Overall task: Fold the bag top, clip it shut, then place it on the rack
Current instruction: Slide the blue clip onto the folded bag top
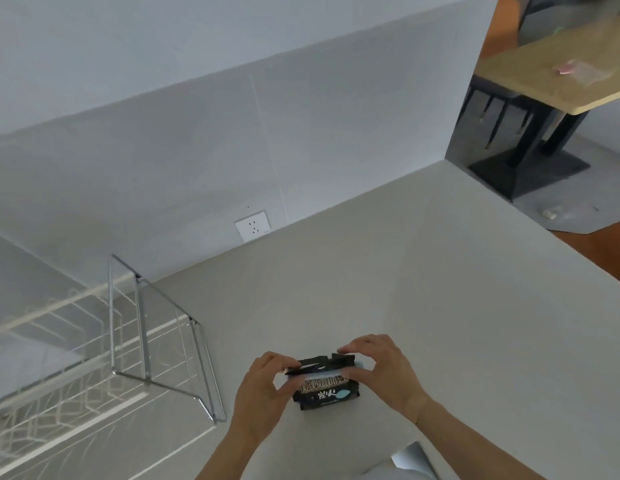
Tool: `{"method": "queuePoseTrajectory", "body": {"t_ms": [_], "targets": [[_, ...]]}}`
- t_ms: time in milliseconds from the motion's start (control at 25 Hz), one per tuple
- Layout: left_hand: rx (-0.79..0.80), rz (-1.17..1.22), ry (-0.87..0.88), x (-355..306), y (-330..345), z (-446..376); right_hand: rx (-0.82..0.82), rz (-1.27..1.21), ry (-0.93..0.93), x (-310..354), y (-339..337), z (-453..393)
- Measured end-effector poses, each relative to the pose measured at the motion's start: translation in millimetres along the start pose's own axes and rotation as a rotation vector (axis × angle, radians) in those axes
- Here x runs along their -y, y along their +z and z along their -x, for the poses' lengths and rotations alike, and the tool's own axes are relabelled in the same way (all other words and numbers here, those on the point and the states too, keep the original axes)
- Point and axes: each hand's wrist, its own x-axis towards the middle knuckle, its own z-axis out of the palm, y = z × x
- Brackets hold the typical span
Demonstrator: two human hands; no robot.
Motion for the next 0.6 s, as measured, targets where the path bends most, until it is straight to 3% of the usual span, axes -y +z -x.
{"method": "queuePoseTrajectory", "body": {"t_ms": [280,600], "targets": [[-0.119,0.210,-0.125,3.3,5.5,14.5,0.078,0.323,-0.460,50.7,17.6,-22.2],[-0.155,0.312,-0.210,3.7,9.4,13.8,0.143,0.253,-0.408,60.9,26.8,-23.0]]}}
